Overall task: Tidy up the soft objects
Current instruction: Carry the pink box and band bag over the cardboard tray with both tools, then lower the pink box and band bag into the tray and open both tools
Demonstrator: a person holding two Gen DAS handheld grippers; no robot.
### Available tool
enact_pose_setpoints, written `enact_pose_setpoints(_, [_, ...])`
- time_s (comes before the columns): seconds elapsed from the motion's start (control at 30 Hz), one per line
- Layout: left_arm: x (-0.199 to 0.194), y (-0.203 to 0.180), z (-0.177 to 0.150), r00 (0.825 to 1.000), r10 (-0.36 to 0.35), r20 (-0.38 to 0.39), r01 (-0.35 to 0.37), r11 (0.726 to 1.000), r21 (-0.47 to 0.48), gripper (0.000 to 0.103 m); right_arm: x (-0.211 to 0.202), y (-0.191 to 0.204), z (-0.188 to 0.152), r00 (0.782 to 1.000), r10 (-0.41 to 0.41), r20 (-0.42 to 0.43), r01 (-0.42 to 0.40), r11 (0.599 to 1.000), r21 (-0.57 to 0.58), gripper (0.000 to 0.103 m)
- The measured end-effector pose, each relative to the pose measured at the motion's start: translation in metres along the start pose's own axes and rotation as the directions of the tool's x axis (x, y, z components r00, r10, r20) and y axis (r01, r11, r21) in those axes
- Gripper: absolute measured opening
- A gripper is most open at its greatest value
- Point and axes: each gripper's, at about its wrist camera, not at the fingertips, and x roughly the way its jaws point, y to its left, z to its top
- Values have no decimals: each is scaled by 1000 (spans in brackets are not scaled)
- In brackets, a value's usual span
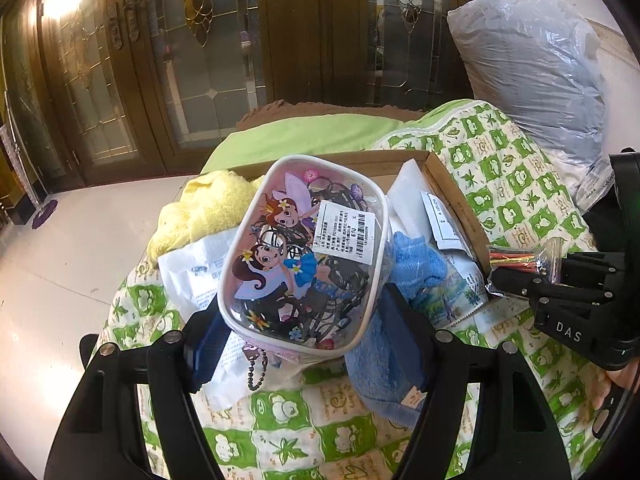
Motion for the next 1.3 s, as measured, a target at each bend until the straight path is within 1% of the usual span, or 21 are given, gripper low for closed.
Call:
enact_pose_setpoints(0.23, [12, 1, 19, 1000, -7, 2, 7, 1000, 21, 72, 13, 7, 10, 1000, 1, -13, -1, 1000, -26, 14])
enact_pose_setpoints(0.37, [25, 6, 33, 1000, -3, -2, 3, 1000, 24, 72, 27, 12, 20, 1000, -16, -16, 16, 999, -37, 14])
enact_pose_setpoints(0.57, [52, 10, 48, 1000, 1, -22, -1, 1000, 13, 72, 53, 24, 28, 996, -93, 6, 94, 994, -56, 14])
enact_pose_setpoints(0.7, [68, 9, 50, 999, 13, -35, -12, 999, 30, 72, 70, 31, 33, 992, -129, 14, 129, 991, -46, 14])
enact_pose_setpoints(0.8, [78, 9, 51, 999, 27, -38, -25, 999, 45, 72, 78, 39, 37, 989, -147, 34, 149, 987, -60, 14])
enact_pose_setpoints(1.0, [88, 16, 53, 999, 33, -42, -32, 999, 32, 72, 91, 48, 43, 988, -147, 45, 149, 987, -57, 14])
enact_pose_setpoints(1.13, [90, 15, 53, 998, 41, -36, -40, 998, 44, 72, 95, 51, 43, 987, -150, 54, 153, 986, -59, 15])
enact_pose_setpoints(1.23, [89, 14, 52, 999, 46, -29, -45, 998, 42, 73, 93, 51, 41, 987, -149, 59, 152, 987, -55, 18])
enact_pose_setpoints(1.3, [88, 14, 52, 999, 44, -29, -43, 998, 37, 73, 90, 52, 40, 987, -149, 63, 153, 987, -50, 22])
